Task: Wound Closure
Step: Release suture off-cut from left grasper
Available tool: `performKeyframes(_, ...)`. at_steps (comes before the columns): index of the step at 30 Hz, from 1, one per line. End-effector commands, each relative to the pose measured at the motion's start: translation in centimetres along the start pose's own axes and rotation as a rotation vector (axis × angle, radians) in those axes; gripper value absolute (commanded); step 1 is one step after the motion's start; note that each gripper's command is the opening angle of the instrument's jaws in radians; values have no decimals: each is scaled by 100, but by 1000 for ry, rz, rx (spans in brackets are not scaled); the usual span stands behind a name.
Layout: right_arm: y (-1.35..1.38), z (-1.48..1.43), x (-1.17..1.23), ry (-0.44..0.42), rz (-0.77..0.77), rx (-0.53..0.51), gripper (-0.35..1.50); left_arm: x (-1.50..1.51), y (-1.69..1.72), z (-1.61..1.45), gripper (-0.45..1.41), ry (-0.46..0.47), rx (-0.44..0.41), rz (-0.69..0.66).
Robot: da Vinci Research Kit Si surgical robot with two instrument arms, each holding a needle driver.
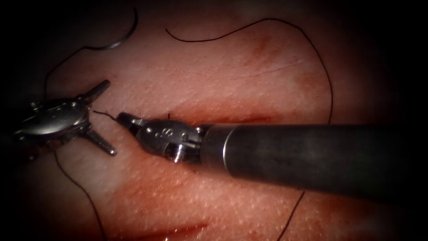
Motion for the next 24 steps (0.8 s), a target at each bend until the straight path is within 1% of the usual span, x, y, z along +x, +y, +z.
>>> performKeyframes(1, 0, 5, 6, 2, -4, 2, -35, 8, -5, 2, 140, 13, 0, 12)
performKeyframes(3, 0, 2, 9, 10, -29, 2, -35, 28, -7, -6, 140, 24, 19, 29)
performKeyframes(4, 1, 0, 12, 27, -42, -1, -35, 33, -7, -9, 140, 28, 25, 30)
performKeyframes(5, 4, -6, 19, 70, -53, 13, 29, 50, -9, -17, 140, 37, 38, 48)
performKeyframes(6, 8, -10, 27, 98, -48, 21, 95, 59, -12, -22, 140, 45, 50, 50)
performKeyframes(7, 10, -13, 33, 115, -51, 22, 120, 63, -15, -25, 140, 51, 60, 52)
performKeyframes(8, 12, -16, 37, 131, -63, 18, 128, 64, -18, -26, 140, 53, 65, 49)
performKeyframes(9, 14, -19, 41, 147, -63, 16, 133, 65, -22, -28, 140, 55, 80, 47)
performKeyframes(10, 15, -24, 44, 165, -56, 15, 133, 65, -27, -28, 140, 54, 96, 44)
performKeyframes(11, 16, -28, 47, 178, -52, 14, 133, 65, -34, -29, 135, 48, 128, 47)
performKeyframes(13, 16, -37, 51, 186, -59, 19, 140, 62, -46, -28, 128, 36, 185, 42)
performKeyframes(15, 16, -46, 52, 186, -76, 27, 140, 58, -61, -23, 126, 22, 228, 46)
performKeyframes(17, 15, -56, 52, 186, -83, 36, 135, 53, -75, -17, 123, 10, 260, 46)
performKeyframes(18, 15, -63, 50, 186, -90, 44, 132, 50, -84, -12, 121, -1, 294, 45)
performKeyframes(19, 16, -77, 46, 186, -95, 55, 128, 44, -98, -4, 116, -18, 344, 44)
performKeyframes(21, 17, -90, 41, 178, -97, 44, 123, 36, -112, 5, 115, -61, 386, 49)
performKeyframes(22, 18, -99, 37, 172, -99, 34, 120, 31, -118, 9, 113, -97, 399, 45)
performKeyframes(24, 21, -111, 32, 164, -102, 22, 117, 23, -126, 16, 110, -160, 418, -1)
